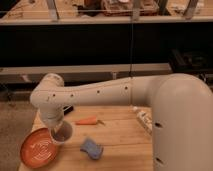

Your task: Place the ceramic cup in the ceramic bowl

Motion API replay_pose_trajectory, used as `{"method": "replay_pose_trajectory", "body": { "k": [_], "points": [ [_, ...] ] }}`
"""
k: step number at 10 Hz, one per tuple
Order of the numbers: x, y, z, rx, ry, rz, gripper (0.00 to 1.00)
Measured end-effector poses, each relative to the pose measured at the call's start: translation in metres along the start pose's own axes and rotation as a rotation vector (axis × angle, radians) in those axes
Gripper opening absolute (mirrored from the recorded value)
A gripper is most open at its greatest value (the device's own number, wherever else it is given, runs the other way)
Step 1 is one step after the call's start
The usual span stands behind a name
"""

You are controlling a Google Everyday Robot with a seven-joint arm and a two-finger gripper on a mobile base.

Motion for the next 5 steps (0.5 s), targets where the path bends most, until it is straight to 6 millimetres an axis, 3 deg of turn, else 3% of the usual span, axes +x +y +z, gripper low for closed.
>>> {"method": "replay_pose_trajectory", "body": {
  "k": [5],
  "points": [
    [-0.016, -0.015, 0.009, -0.009, -0.002, -0.026, 0.09]
  ]
}}
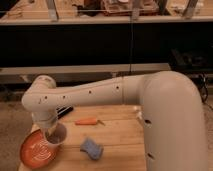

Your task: Place the ceramic cup in the ceramic bowl

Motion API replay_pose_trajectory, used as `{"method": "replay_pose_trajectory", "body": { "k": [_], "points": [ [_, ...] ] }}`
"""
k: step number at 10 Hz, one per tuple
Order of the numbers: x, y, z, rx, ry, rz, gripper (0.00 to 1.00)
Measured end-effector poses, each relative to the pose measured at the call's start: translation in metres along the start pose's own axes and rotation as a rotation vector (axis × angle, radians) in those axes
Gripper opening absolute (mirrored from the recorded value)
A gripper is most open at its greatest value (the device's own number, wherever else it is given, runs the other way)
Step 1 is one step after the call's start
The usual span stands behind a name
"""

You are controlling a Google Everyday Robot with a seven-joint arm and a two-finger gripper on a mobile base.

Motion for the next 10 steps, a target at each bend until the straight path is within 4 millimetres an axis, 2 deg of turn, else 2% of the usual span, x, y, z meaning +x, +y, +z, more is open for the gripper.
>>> {"method": "replay_pose_trajectory", "body": {
  "k": [3, 10],
  "points": [
    [-0.008, -0.011, 0.008, -0.013, 0.001, -0.016, 0.09],
    [-0.01, -0.015, 0.02, -0.026, 0.009, -0.028, 0.09]
  ]
}}
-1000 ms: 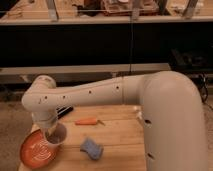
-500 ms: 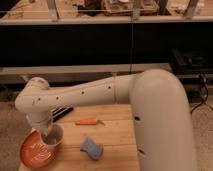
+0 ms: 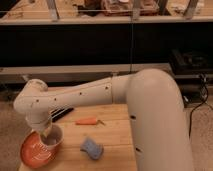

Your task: Place the ceramic cup in the ceramic bowl

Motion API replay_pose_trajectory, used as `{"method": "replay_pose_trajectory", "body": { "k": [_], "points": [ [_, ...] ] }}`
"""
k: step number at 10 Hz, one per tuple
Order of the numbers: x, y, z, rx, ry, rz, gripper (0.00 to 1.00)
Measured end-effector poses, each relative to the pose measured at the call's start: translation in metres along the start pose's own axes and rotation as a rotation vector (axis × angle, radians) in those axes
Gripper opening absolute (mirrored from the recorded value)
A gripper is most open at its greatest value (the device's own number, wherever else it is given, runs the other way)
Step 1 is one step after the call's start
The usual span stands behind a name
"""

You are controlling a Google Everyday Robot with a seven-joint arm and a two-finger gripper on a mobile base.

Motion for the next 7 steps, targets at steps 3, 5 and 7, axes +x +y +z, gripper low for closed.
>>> {"method": "replay_pose_trajectory", "body": {
  "k": [3, 5, 7],
  "points": [
    [0.0, -0.0039, 0.0042, -0.001, 0.002, -0.005, 0.09],
    [-0.0027, -0.007, 0.0068, -0.004, 0.003, -0.011, 0.1],
    [-0.0024, -0.0081, 0.0075, -0.005, 0.005, -0.014, 0.26]
  ]
}}
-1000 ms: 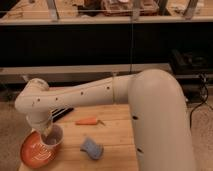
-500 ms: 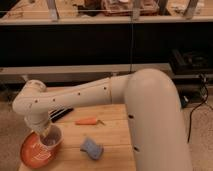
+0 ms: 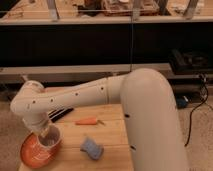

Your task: Place the ceramic cup in the ceramic bowl

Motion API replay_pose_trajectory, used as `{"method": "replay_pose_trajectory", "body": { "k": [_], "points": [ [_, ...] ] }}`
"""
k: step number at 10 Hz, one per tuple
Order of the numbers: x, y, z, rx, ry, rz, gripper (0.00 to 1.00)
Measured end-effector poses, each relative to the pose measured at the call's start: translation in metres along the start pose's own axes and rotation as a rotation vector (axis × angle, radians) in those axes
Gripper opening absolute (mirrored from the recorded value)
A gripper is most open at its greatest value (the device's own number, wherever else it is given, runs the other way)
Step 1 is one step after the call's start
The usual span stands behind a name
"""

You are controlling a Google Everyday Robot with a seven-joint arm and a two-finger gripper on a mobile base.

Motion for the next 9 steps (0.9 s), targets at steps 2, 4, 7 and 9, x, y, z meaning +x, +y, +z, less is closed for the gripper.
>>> {"method": "replay_pose_trajectory", "body": {
  "k": [2, 4, 7, 9],
  "points": [
    [0.0024, 0.0005, 0.0017, -0.001, 0.002, 0.0, 0.47],
    [0.0028, 0.0, 0.003, -0.002, 0.003, -0.005, 0.66],
    [0.0032, -0.0003, 0.0047, -0.004, 0.007, -0.01, 0.74],
    [0.004, -0.0003, 0.006, -0.005, 0.009, -0.014, 0.74]
  ]
}}
